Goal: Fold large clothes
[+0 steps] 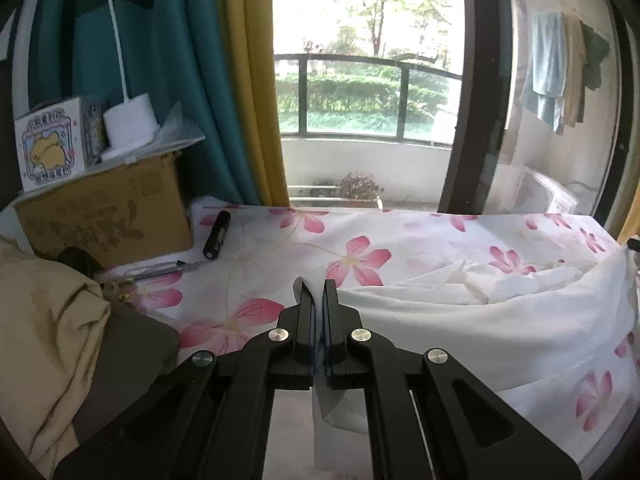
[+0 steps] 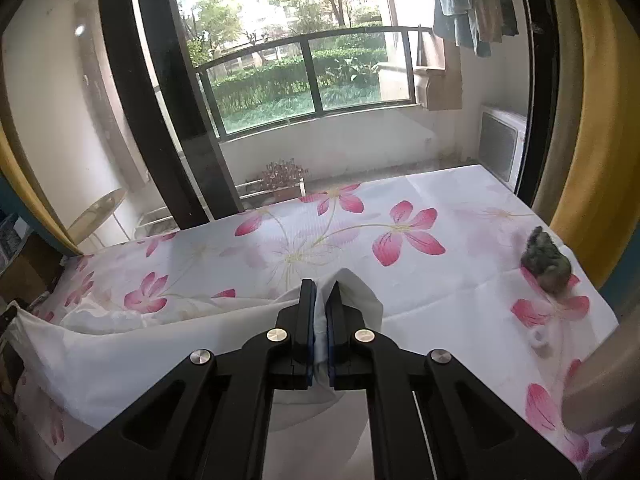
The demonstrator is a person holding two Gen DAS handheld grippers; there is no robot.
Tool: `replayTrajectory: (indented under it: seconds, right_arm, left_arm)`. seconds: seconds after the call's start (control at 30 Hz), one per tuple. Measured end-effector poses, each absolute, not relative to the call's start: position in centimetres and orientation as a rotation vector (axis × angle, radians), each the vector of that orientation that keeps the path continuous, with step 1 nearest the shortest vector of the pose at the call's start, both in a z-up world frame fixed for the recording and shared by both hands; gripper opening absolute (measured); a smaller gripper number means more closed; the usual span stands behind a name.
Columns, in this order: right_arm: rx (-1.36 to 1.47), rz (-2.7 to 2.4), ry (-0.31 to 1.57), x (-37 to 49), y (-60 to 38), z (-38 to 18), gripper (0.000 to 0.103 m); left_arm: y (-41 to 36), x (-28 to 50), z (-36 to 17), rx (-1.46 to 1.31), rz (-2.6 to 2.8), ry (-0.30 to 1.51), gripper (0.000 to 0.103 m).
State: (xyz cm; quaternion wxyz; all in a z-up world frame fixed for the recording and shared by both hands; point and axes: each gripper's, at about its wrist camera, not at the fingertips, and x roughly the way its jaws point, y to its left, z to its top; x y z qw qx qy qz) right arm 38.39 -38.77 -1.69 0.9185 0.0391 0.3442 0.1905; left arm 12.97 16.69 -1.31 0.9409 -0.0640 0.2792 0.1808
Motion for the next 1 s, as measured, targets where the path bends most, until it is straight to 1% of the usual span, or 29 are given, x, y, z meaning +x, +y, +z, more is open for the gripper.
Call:
replayTrajectory:
  seconds: [0.53, 0.63, 0.73, 0.77, 0.8, 0.83, 0.87, 0.9, 0.93, 0.97, 1.0]
  right_arm:
    - [0.052, 0.354, 0.786, 43.0, -37.1, -4.6, 0.005]
    - [0.01, 0.327, 0.798, 43.5, -36.3, -5.1, 0.006]
    - [-0.063, 0.31, 0.764, 43.3, -35.4, -5.1, 0.006]
    - [-0.087, 0.301, 0.758, 43.2, -35.2, -5.1, 0.008]
    - [-0.121, 0.285, 0.751, 43.1, -34.9, -4.9, 0.011]
    - [-0.147, 0.273, 0.743, 42.9, -34.7, -4.7, 0.014]
    - [-0.174, 0.256, 0.732, 42.6, -34.6, -4.4, 0.023]
    - [-0.193, 0.234, 0.721, 42.3, -34.7, -4.0, 0.037]
    - [-0.202, 0.216, 0.709, 42.1, -34.9, -3.6, 0.045]
    - [-0.202, 0.205, 0.698, 41.9, -35.1, -3.2, 0.061]
    - [-0.2, 0.18, 0.675, 41.5, -35.6, -2.6, 0.068]
  left_arm:
    - [19.9, 18.5, -3.3, -0.228, 0.428, 0.614, 0.003]
    - [20.5, 19.4, -4.3, -0.267, 0.423, 0.643, 0.004]
    - [21.1, 19.7, -4.9, -0.342, 0.412, 0.672, 0.004]
    - [21.2, 19.8, -4.9, -0.356, 0.404, 0.686, 0.006]
    - [21.1, 19.7, -4.5, -0.357, 0.39, 0.685, 0.009]
    - [20.9, 19.4, -4.1, -0.349, 0.387, 0.675, 0.026]
    - [20.9, 19.3, -3.8, -0.344, 0.39, 0.664, 0.047]
    - [20.9, 18.8, -3.3, -0.341, 0.396, 0.641, 0.054]
    - [20.9, 18.6, -3.1, -0.338, 0.399, 0.628, 0.055]
    - [20.7, 18.3, -2.7, -0.325, 0.406, 0.623, 0.055]
    - [20.6, 18.2, -2.4, -0.315, 0.408, 0.621, 0.055]
